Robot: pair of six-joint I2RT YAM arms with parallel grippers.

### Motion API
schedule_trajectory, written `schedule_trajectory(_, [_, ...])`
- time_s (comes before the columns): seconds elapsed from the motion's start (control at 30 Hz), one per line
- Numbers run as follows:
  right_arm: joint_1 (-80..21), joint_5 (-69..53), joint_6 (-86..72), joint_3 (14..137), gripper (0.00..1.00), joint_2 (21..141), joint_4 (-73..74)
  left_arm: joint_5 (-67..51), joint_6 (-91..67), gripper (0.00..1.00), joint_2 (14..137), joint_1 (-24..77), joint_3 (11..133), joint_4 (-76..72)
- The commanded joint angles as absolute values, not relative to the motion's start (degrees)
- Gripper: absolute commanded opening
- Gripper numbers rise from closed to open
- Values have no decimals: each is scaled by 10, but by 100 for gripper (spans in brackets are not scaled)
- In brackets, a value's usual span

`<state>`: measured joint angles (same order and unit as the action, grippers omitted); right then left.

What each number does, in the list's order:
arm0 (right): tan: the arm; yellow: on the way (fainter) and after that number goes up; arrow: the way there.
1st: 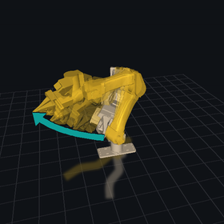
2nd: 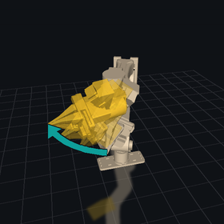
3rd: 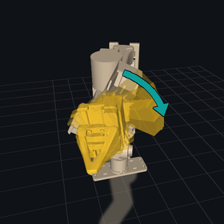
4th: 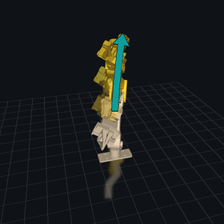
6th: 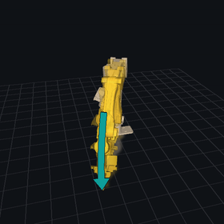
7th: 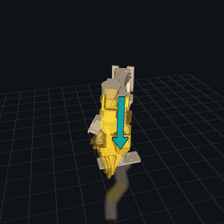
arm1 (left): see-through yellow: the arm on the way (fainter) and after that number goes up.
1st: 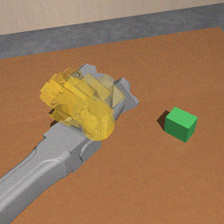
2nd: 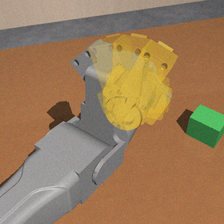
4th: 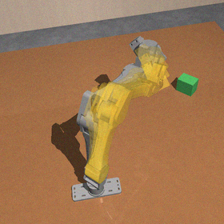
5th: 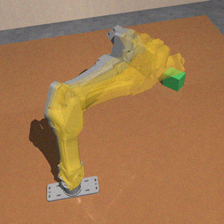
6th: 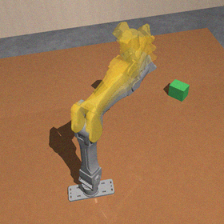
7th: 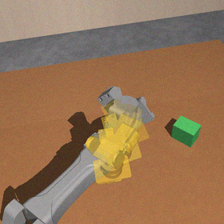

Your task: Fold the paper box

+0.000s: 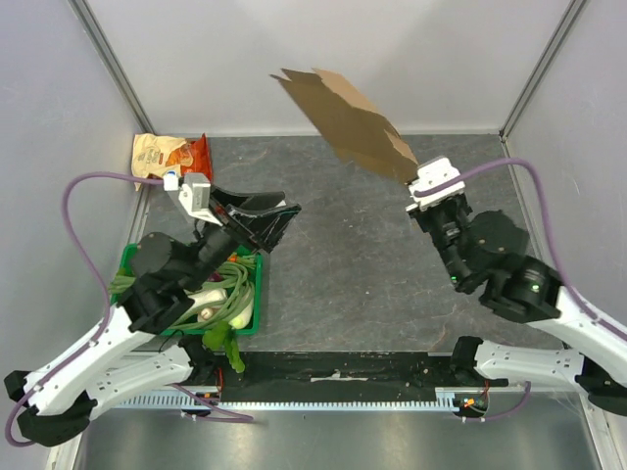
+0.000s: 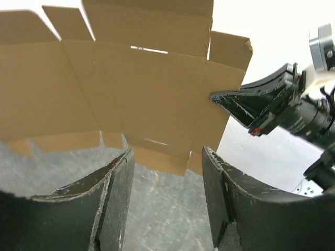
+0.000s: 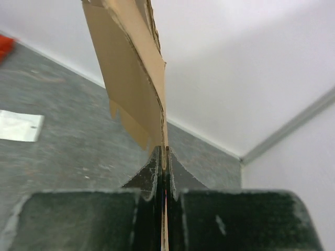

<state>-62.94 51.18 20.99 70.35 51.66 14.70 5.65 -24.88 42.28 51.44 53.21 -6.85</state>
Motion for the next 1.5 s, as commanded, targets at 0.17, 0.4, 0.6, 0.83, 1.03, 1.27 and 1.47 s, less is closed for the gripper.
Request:
schedule_trajectory(0.17, [-629,229,83,933,0,559,442,11,-25,57,408,512,634,40])
schedule_trajectory(0.4, [-630,248,13,904,0,515,545,-1,-1,63,418,512,670,76])
schedule_trajectory(0.6, [-630,312,12,896,0,501,570,-63,50,68,494,511,740,98])
schedule_trajectory(0.83, [-630,308,4,901,0,497,597,-168,145,78,583,500,809,98])
schedule_trajectory(1.03, [-630,288,2,913,0,488,610,-163,237,77,600,499,868,143])
schedule_trajectory(1.27, [-630,283,10,914,0,504,602,-201,270,78,599,500,885,156])
schedule_trajectory(1.47, [-629,271,20,918,0,508,585,-240,284,77,661,499,930,214])
